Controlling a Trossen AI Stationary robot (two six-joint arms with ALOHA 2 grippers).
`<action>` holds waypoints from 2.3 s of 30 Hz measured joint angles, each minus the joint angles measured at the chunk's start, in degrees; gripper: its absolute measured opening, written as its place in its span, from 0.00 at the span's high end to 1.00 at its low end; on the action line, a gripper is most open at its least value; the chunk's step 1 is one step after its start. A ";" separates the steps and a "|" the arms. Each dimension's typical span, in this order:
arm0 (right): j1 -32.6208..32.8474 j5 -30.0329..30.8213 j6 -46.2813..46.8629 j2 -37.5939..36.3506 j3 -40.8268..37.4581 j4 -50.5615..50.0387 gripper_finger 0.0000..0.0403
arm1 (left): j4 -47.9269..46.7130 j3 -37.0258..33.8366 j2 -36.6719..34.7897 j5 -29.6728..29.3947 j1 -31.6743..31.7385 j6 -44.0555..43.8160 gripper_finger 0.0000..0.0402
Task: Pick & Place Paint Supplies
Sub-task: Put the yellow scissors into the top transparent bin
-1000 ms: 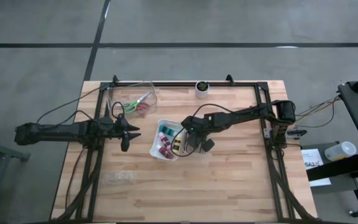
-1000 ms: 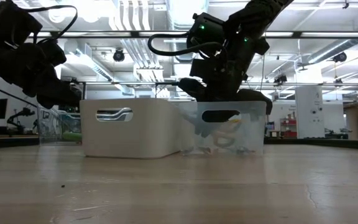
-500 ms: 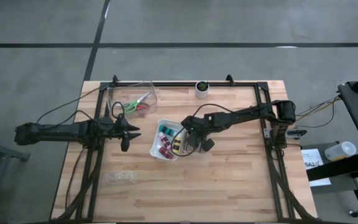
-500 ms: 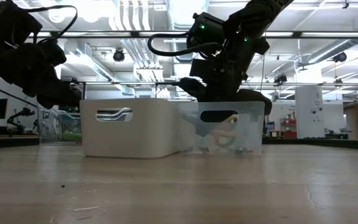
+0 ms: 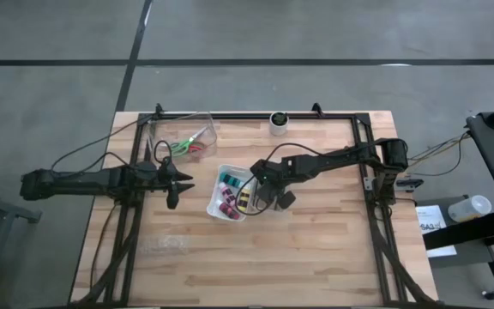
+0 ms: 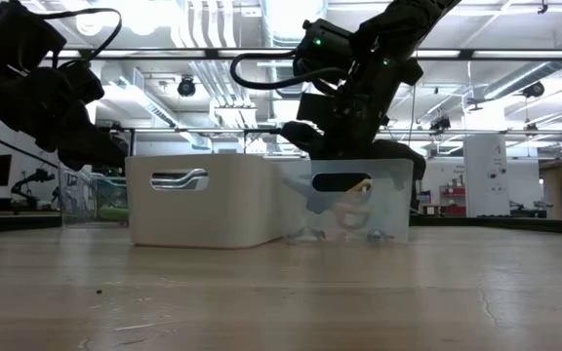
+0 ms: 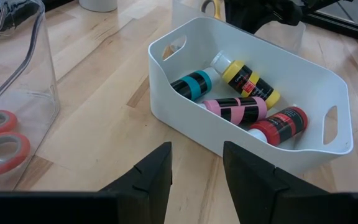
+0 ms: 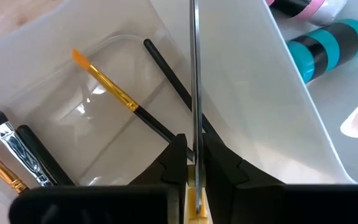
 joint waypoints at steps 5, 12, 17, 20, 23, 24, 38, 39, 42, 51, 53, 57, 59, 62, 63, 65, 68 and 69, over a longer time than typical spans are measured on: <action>0.00 0.53 0.19 -0.44 0.00 -0.06 0.94 | 0.00 0.01 0.00 0.00 0.01 0.00 0.63; 0.02 0.57 0.42 -3.60 0.00 -0.72 0.94 | -0.17 0.00 0.02 0.01 -0.01 0.00 0.63; 0.02 0.55 1.54 -5.21 0.00 -2.33 0.94 | -1.20 0.01 0.02 0.00 0.01 0.00 0.63; 0.02 0.55 1.95 -6.63 0.00 -3.67 0.94 | -1.47 0.01 0.01 0.01 0.00 0.00 0.63; 0.02 0.76 1.93 -8.40 0.00 -3.92 0.94 | -1.49 0.00 0.00 0.01 0.00 0.00 0.63; 0.02 0.97 1.92 -8.94 0.00 -3.88 0.94 | -1.46 0.00 0.00 0.02 0.01 0.00 0.63; -5.15 -7.10 4.04 -11.07 8.81 -0.44 0.94 | -1.89 0.01 0.00 0.00 0.01 0.00 0.63; -5.81 -7.83 4.03 -10.71 9.62 0.45 0.94 | -1.90 0.00 0.01 0.01 -0.01 0.00 0.63; -8.16 -10.09 4.08 -9.19 12.36 3.76 0.94 | -1.93 0.00 0.00 0.00 0.00 0.00 0.63; -15.86 -22.28 14.27 -1.20 17.53 25.55 0.94 | -3.06 0.00 -0.02 0.02 0.01 0.00 0.63; -16.98 -22.29 15.87 1.67 20.15 27.47 0.94 | -3.15 0.00 -0.01 0.00 0.01 0.00 0.63; -18.55 -22.32 17.30 8.64 28.91 24.56 0.94 | -3.58 0.00 0.00 0.00 0.01 0.00 0.63; -18.77 -22.34 16.48 12.38 34.61 20.80 0.94 | -4.00 0.01 0.00 0.02 0.00 0.00 0.63; -18.82 -22.72 14.74 17.39 43.42 14.29 0.94 | -4.66 0.00 0.02 0.04 -0.01 0.00 0.63; -18.80 -23.08 14.45 18.85 46.34 12.19 0.94 | -4.78 0.00 0.02 0.03 0.00 0.00 0.63; -18.84 -24.65 13.67 21.87 51.95 9.03 0.94 | -4.85 0.00 0.02 0.17 -0.01 0.00 0.63; -19.20 -27.99 13.46 26.58 58.93 6.38 0.94 | -4.87 0.00 0.02 0.17 0.01 -0.02 0.63; -19.34 -29.13 13.49 28.07 60.89 5.81 0.94 | -4.91 0.00 0.02 0.19 -0.01 0.00 0.63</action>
